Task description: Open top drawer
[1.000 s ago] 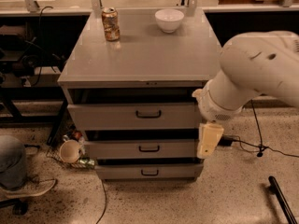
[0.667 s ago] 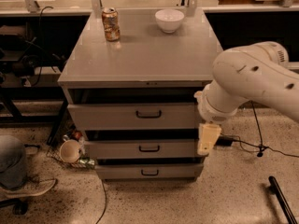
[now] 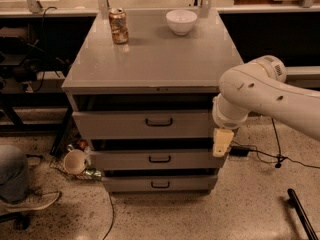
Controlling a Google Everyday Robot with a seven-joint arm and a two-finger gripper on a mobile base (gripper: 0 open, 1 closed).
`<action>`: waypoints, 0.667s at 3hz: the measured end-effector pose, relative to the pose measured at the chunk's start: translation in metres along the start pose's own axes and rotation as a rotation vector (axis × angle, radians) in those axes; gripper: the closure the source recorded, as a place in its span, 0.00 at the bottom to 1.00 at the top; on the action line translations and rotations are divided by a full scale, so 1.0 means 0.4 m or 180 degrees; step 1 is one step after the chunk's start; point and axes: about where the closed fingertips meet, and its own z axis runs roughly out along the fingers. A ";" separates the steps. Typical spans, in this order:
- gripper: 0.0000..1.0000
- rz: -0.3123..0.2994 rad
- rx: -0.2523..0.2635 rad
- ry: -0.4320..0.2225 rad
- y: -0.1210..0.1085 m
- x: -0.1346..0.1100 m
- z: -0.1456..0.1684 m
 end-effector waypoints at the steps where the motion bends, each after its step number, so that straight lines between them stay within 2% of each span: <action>1: 0.00 0.0098 0.0034 -0.0031 -0.043 0.021 0.069; 2: 0.00 0.0143 0.0005 -0.0086 -0.072 0.023 0.132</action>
Offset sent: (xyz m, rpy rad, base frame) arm 0.0732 -0.0127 -0.0644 0.0733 0.0055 -0.0411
